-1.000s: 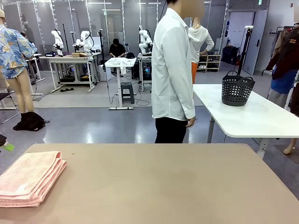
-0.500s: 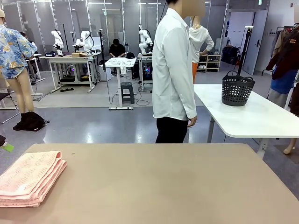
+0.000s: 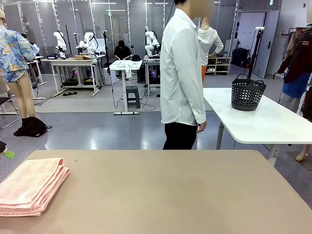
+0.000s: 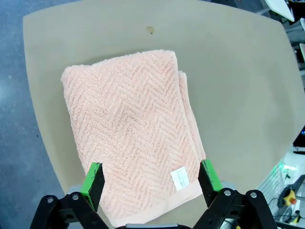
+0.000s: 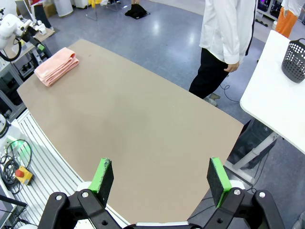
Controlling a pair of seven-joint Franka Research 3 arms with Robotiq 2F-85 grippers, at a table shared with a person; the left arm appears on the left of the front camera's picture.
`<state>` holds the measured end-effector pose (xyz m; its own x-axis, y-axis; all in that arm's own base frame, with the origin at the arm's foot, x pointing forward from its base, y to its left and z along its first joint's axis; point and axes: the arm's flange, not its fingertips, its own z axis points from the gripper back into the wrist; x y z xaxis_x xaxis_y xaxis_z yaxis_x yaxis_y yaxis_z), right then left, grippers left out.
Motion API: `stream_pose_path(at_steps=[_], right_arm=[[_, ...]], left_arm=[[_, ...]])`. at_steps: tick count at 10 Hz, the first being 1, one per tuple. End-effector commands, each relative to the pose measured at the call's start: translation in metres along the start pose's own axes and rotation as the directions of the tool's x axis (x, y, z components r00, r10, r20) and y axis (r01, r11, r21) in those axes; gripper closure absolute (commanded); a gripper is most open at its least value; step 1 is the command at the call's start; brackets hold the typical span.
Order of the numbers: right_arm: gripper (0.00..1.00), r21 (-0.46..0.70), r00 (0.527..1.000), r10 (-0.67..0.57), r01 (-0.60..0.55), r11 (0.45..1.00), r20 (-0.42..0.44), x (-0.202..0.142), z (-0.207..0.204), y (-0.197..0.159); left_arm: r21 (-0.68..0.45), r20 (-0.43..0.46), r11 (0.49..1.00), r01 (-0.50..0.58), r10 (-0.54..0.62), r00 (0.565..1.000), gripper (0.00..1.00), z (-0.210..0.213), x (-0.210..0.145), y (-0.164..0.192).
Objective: Fold the towel.
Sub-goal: Pick up the 100 cm Hotel Towel and place it on the left side of the table.
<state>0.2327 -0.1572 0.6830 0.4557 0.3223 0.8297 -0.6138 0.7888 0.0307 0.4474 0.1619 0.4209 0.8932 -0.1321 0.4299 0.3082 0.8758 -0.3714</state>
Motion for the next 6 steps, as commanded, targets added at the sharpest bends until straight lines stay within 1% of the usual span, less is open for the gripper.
stream_pose_path(at_steps=[1, 6], right_arm=[[0.0, -0.001, 1.0, -0.001, 0.001, 1.0, 0.002, -0.0001, -0.0005, -0.0003], [0.0, -0.001, 1.0, -0.001, 0.001, 1.0, 0.002, -0.0001, -0.0005, -0.0003]], left_arm=[[0.003, -0.002, 1.0, 0.0, 0.0, 1.0, 0.0, 0.001, 0.0039, 0.002], [0.003, -0.002, 1.0, 0.0, 0.0, 1.0, 0.0, 0.001, 0.0039, 0.002]])
